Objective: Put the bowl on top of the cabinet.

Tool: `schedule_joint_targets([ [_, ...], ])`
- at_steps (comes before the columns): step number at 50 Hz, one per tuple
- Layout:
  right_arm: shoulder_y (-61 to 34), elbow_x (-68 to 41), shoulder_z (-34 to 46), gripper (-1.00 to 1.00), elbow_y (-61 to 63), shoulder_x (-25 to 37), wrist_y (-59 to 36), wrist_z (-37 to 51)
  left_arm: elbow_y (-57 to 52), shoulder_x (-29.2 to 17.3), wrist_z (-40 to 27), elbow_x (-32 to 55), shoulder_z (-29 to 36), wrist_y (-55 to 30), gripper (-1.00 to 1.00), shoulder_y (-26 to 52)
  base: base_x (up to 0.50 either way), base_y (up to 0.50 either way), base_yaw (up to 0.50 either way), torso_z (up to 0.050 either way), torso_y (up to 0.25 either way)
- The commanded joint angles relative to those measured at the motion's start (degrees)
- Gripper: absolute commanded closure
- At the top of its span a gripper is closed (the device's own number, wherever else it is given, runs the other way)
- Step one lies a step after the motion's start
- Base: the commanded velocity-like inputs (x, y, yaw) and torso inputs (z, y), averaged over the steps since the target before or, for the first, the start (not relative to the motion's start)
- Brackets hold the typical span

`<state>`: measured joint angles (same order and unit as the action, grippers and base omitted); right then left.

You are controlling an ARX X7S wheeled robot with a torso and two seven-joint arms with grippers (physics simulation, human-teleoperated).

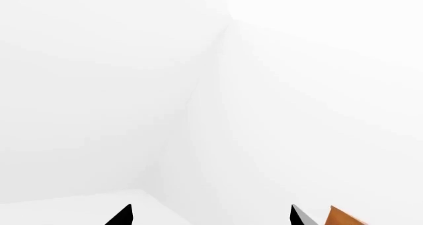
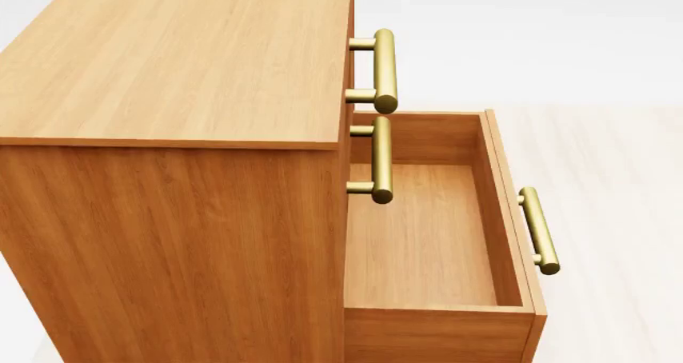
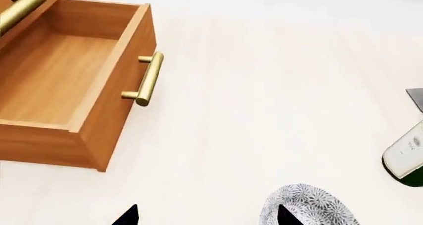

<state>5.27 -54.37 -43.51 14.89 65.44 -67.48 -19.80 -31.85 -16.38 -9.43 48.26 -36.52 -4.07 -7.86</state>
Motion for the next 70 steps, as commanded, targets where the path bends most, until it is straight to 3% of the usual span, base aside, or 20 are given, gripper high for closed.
schedule_joint_targets([
  [1,1.0,0.5,-0.1,-1.0,-2.7,3.0,-2.9,-0.3,0.3,-0.2,0.0,0.1,0.1,0.1,-1.0,0.0,0.0,0.0,0.0,0.0,0.0],
  [27,-3.6,-0.5,12.1,-1.0,-5.7,8.2,0.8,2.4,0.2,-0.4,0.0,0.1,0.5,0.5,-1.0,-0.2,0.0,0.0,0.0,0.0,0.0],
  [47,-19.1,-0.2,32.8,-1.0,-12.3,6.3,5.3,7.4,0.3,-0.6,-0.2,0.0,0.8,0.5,-1.0,-0.4,0.0,0.0,0.0,0.0,0.0],
  [70,-22.6,-0.8,35.1,-1.0,-17.6,1.6,4.8,8.1,1.1,-0.8,0.1,0.2,1.0,0.9,-1.0,-0.4,0.0,0.0,0.0,0.0,0.0],
])
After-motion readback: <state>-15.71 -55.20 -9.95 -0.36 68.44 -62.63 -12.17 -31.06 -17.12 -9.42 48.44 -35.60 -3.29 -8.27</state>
